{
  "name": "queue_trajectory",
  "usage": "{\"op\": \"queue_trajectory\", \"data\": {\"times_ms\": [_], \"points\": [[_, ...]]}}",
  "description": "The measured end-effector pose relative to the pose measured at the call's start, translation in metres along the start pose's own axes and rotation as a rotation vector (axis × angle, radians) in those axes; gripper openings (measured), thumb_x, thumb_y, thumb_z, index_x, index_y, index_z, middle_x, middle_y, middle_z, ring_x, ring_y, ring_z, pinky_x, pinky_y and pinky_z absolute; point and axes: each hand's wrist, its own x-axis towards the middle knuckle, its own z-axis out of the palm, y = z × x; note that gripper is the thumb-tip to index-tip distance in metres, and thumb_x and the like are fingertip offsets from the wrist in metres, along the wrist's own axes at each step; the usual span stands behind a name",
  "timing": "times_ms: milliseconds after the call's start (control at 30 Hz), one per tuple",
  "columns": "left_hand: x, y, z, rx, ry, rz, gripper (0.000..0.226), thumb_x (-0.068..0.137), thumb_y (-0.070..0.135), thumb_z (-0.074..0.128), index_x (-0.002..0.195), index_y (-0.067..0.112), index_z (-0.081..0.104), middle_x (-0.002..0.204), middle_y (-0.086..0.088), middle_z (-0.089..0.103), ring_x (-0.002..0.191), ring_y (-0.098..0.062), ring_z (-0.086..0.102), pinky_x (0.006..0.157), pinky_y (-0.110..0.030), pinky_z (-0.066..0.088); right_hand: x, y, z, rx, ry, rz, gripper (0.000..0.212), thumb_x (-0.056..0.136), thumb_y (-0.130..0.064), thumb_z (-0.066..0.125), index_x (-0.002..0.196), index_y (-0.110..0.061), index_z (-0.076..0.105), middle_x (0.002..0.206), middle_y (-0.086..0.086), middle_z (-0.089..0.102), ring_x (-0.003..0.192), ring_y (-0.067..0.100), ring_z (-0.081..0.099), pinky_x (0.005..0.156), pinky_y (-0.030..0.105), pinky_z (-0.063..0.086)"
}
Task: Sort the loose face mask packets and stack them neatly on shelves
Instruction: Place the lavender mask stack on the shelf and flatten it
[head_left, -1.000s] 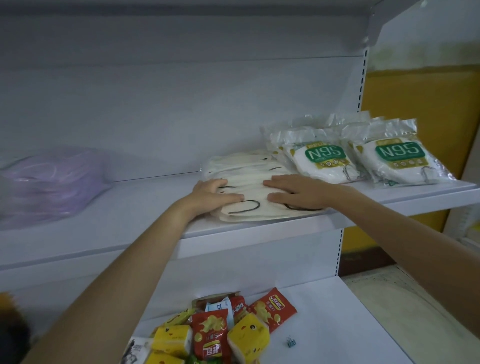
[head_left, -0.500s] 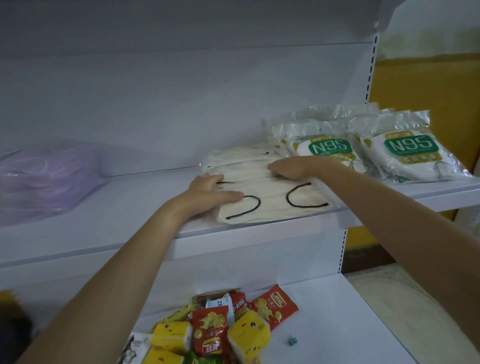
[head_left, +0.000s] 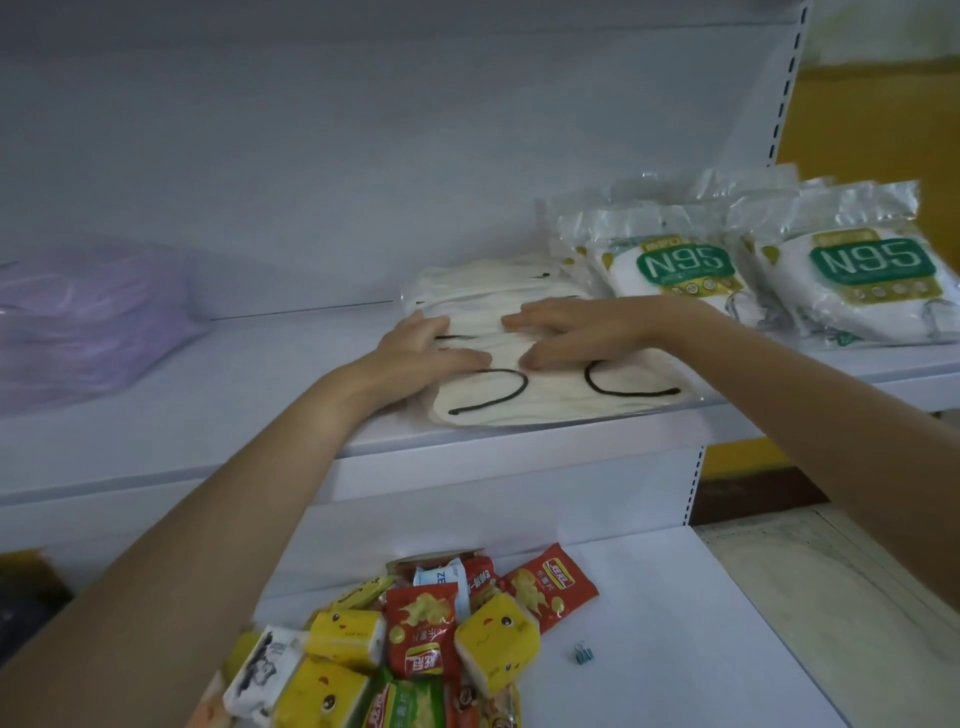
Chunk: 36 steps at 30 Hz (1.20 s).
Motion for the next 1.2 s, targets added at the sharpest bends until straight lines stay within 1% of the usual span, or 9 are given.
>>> {"op": "queue_trajectory", "data": {"times_ms": [100, 167, 233, 433, 733, 867, 967, 1100, 1200], "points": [[0.002, -0.005, -0.001, -0.008, -0.026, -0.021, 0.076, 0.083, 0.045, 0.065, 0.147, 0.022, 0.03, 0.157, 0.003, 0.011, 0.145, -0.012, 0.009, 0.11, -0.024, 0.011, -0.005, -0.006, -0.011, 0.066, 0.081, -0.014, 0.065, 0.09, -0.051, 0.048, 0.147, -0.039, 0.017, 0.157, -0.011, 0.01, 0.144, 0.008, 0.006, 0.111, 0.028, 0.006], [0.003, -0.004, -0.002, -0.052, -0.049, -0.032, 0.081, 0.074, 0.05, 0.071, 0.143, 0.023, 0.037, 0.154, 0.002, 0.021, 0.143, -0.015, 0.018, 0.113, -0.027, 0.015, -0.005, -0.013, -0.017, 0.065, 0.13, -0.03, 0.064, 0.091, -0.048, 0.048, 0.147, -0.038, 0.018, 0.157, -0.011, 0.012, 0.143, 0.009, 0.008, 0.113, 0.03, 0.007], [0.006, -0.004, -0.002, -0.159, -0.012, -0.011, 0.083, 0.065, 0.05, 0.07, 0.139, 0.02, 0.044, 0.148, 0.001, 0.034, 0.137, -0.017, 0.032, 0.112, -0.029, 0.025, -0.001, -0.027, -0.025, 0.052, 0.185, -0.052, 0.063, 0.092, -0.043, 0.049, 0.147, -0.034, 0.02, 0.156, -0.009, 0.014, 0.143, 0.009, 0.011, 0.113, 0.028, 0.008], [0.003, -0.01, -0.026, -0.467, 0.384, -0.049, 0.055, 0.093, 0.022, 0.053, 0.144, 0.015, 0.033, 0.149, -0.006, 0.024, 0.128, -0.018, 0.04, 0.098, -0.025, 0.037, 0.034, -0.092, -0.043, 0.064, 0.28, -0.144, 0.058, 0.094, -0.032, 0.047, 0.147, -0.028, 0.025, 0.155, -0.005, 0.02, 0.141, 0.01, 0.017, 0.108, 0.022, 0.013], [-0.068, -0.105, -0.182, 0.455, 0.684, 0.3, 0.057, 0.088, 0.016, 0.061, 0.138, 0.002, 0.039, 0.146, -0.02, 0.029, 0.14, -0.029, 0.025, 0.11, -0.027, 0.019, 0.13, -0.211, -0.014, 0.243, 0.346, -0.255, 0.065, 0.089, -0.041, 0.056, 0.146, -0.028, 0.027, 0.152, -0.004, 0.028, 0.137, 0.014, 0.029, 0.099, 0.02, 0.022], [-0.106, -0.159, -0.234, 0.751, 0.58, 0.219, 0.091, 0.077, 0.04, 0.073, 0.149, 0.014, 0.022, 0.156, -0.017, 0.012, 0.144, -0.032, 0.011, 0.116, -0.037, 0.013, 0.17, -0.277, 0.017, 0.46, 0.322, -0.309, 0.083, 0.084, -0.047, 0.063, 0.149, -0.028, 0.015, 0.156, 0.002, 0.014, 0.142, 0.019, 0.018, 0.115, 0.034, 0.019], [-0.127, -0.195, -0.257, 0.91, 0.39, 0.07, 0.112, 0.069, 0.061, 0.069, 0.151, 0.026, 0.0, 0.159, -0.008, -0.01, 0.146, -0.027, -0.006, 0.117, -0.038, 0.004, 0.19, -0.312, 0.043, 0.371, 0.312, -0.354, 0.105, 0.076, -0.046, 0.072, 0.15, -0.027, 0.0, 0.157, 0.008, -0.005, 0.145, 0.02, 0.003, 0.114, 0.034, 0.013], [-0.135, -0.222, -0.27, 0.93, 0.304, 0.033, 0.114, 0.073, 0.064, 0.064, 0.15, 0.025, -0.011, 0.158, -0.005, -0.013, 0.146, -0.025, -0.006, 0.117, -0.039, 0.005, 0.205, -0.327, 0.069, 0.178, 0.309, -0.388, 0.122, 0.067, -0.046, 0.079, 0.149, -0.026, -0.009, 0.155, 0.009, -0.016, 0.144, 0.023, -0.013, 0.118, 0.04, 0.01], [-0.128, -0.228, -0.274, 0.914, 0.306, 0.068, 0.108, 0.077, 0.056, 0.066, 0.151, 0.023, -0.005, 0.159, -0.009, -0.005, 0.146, -0.026, 0.0, 0.117, -0.037, 0.009, 0.211, -0.323, 0.071, 0.172, 0.379, -0.356, 0.121, 0.065, -0.042, 0.081, 0.149, -0.026, -0.004, 0.155, 0.012, -0.012, 0.145, 0.026, -0.005, 0.116, 0.043, 0.017]]}}
